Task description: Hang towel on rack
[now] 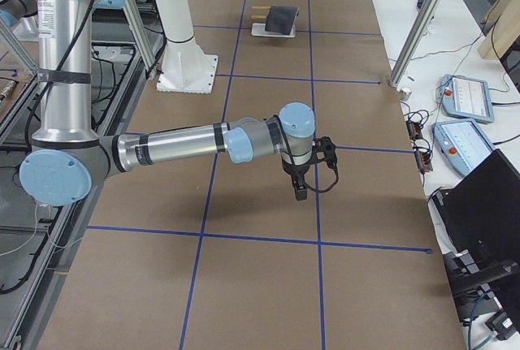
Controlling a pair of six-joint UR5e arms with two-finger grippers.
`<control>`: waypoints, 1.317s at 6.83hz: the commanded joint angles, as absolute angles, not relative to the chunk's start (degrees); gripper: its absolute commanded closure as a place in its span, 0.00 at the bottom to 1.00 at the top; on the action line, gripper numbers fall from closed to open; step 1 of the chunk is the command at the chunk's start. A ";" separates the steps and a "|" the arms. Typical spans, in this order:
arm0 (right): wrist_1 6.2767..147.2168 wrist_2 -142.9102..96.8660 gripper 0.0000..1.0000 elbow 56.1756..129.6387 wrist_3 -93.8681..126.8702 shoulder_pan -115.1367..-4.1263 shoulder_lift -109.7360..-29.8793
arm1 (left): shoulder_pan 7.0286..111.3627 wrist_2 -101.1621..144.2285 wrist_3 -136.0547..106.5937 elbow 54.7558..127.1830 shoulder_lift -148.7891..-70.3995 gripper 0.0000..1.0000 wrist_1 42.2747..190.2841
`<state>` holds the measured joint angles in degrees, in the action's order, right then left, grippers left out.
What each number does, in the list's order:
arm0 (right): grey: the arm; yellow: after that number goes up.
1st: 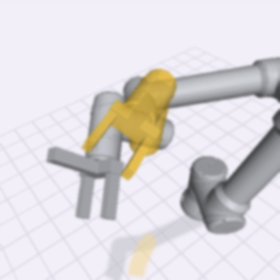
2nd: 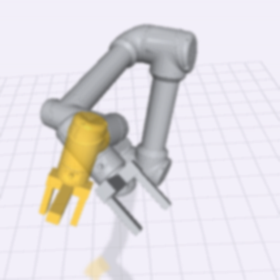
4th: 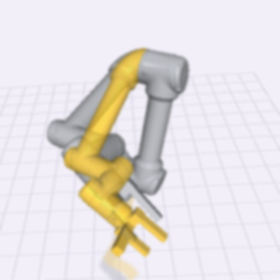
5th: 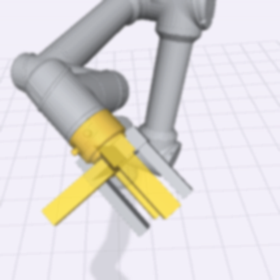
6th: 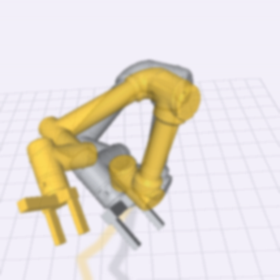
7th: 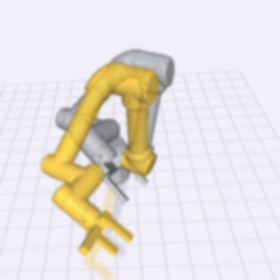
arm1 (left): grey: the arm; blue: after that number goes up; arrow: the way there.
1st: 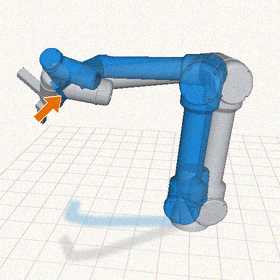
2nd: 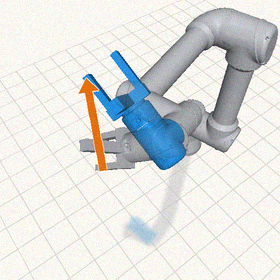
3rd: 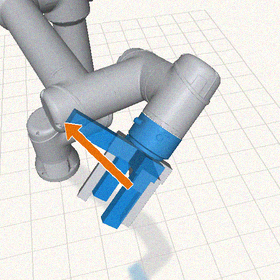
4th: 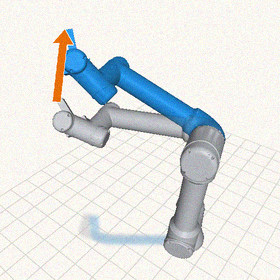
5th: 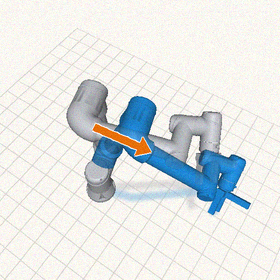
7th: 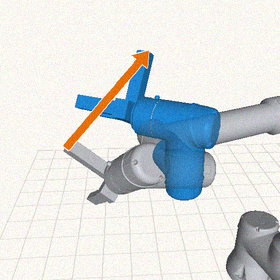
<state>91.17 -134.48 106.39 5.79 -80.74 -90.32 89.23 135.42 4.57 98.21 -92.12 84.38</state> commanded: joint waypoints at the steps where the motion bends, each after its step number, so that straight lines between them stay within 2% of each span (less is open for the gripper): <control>1: 92.37 -134.39 0.00 107.05 6.15 -79.81 -90.09 | 89.03 136.05 4.66 98.26 -92.11 0.02 84.73; 9: 92.37 -134.65 0.00 108.63 6.50 -79.45 -90.53 | 87.10 136.14 4.57 100.71 -92.11 0.02 86.92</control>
<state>92.17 -134.71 108.32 6.50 -79.46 -90.44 87.44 136.17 4.60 99.57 -92.18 86.89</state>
